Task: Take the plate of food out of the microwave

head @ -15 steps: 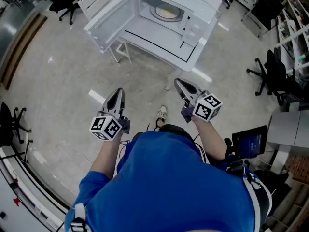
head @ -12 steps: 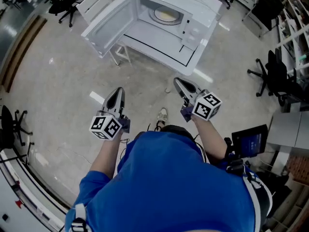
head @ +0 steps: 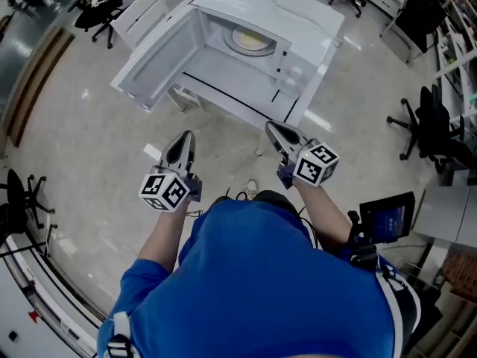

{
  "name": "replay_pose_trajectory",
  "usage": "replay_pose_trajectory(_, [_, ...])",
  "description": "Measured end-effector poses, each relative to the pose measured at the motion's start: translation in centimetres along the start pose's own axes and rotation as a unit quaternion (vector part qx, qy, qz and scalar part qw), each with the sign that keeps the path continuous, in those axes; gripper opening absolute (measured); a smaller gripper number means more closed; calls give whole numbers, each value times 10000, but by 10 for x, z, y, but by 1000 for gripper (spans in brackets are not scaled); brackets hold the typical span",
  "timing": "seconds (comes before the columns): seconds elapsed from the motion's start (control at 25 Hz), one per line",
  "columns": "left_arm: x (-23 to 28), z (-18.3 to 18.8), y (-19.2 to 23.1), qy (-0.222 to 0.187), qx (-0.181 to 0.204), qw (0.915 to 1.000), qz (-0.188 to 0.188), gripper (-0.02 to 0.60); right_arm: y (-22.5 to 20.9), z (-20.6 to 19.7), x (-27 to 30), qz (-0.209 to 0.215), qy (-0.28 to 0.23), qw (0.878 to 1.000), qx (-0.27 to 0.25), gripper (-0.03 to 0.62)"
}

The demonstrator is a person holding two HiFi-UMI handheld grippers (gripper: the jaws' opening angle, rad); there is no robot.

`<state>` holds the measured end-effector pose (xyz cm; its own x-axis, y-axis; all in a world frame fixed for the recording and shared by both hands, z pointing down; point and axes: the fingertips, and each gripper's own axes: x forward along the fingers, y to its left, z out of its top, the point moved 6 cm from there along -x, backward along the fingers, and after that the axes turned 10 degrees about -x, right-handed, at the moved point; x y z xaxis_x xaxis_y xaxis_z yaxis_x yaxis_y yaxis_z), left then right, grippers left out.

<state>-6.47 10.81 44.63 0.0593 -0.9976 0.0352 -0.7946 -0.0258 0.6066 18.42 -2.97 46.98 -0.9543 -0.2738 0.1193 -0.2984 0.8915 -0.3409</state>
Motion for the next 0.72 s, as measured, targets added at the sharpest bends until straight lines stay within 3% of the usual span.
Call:
replay_pose_trajectory(0.36, [55,8,-5,173,319,9993,-43,9,-26,7,19,75,40,9992,-390,3])
replay_pose_trajectory(0.72, [122,18,12,463,452,9970,-427,9,-40,10,50,-307,18,9982,-512,3])
